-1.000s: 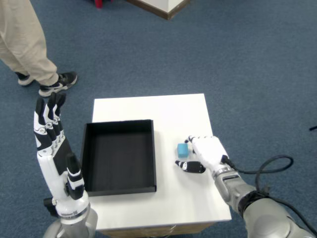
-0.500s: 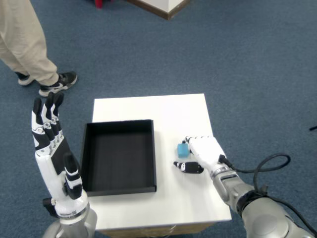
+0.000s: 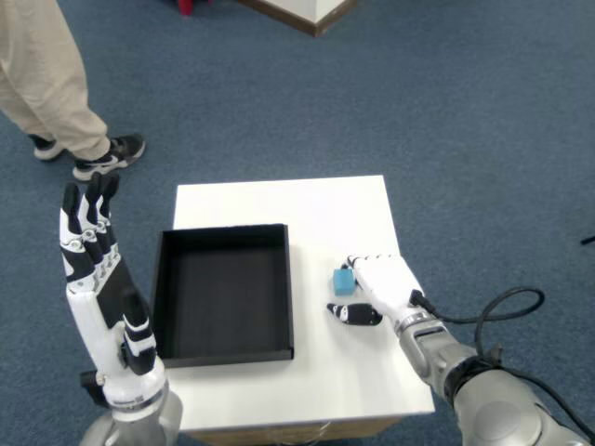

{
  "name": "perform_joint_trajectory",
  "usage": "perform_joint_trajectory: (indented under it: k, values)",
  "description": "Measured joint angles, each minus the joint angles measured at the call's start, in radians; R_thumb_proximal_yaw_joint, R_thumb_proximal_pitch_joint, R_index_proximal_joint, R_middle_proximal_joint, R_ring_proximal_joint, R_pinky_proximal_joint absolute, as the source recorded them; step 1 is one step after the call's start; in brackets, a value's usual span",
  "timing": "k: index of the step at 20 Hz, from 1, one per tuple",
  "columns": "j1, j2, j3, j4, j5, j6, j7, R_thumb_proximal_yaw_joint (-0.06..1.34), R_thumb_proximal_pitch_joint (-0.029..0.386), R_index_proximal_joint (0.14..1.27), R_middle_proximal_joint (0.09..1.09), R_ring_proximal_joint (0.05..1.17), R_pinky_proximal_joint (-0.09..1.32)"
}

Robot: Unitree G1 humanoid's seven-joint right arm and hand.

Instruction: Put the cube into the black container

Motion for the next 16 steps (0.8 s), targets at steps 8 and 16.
perform_joint_trajectory:
  k: [8, 16]
  values:
    - [0.002, -0.002, 0.002, 0.0, -0.001, -0.015, -0.024, 0.81, 0.07, 0.6, 0.77, 0.86, 1.04]
    - [0.007, -0.014, 0.002, 0.0, -0.001, -0.024, -0.024, 0.91, 0.105, 0.63, 0.78, 0.86, 1.04]
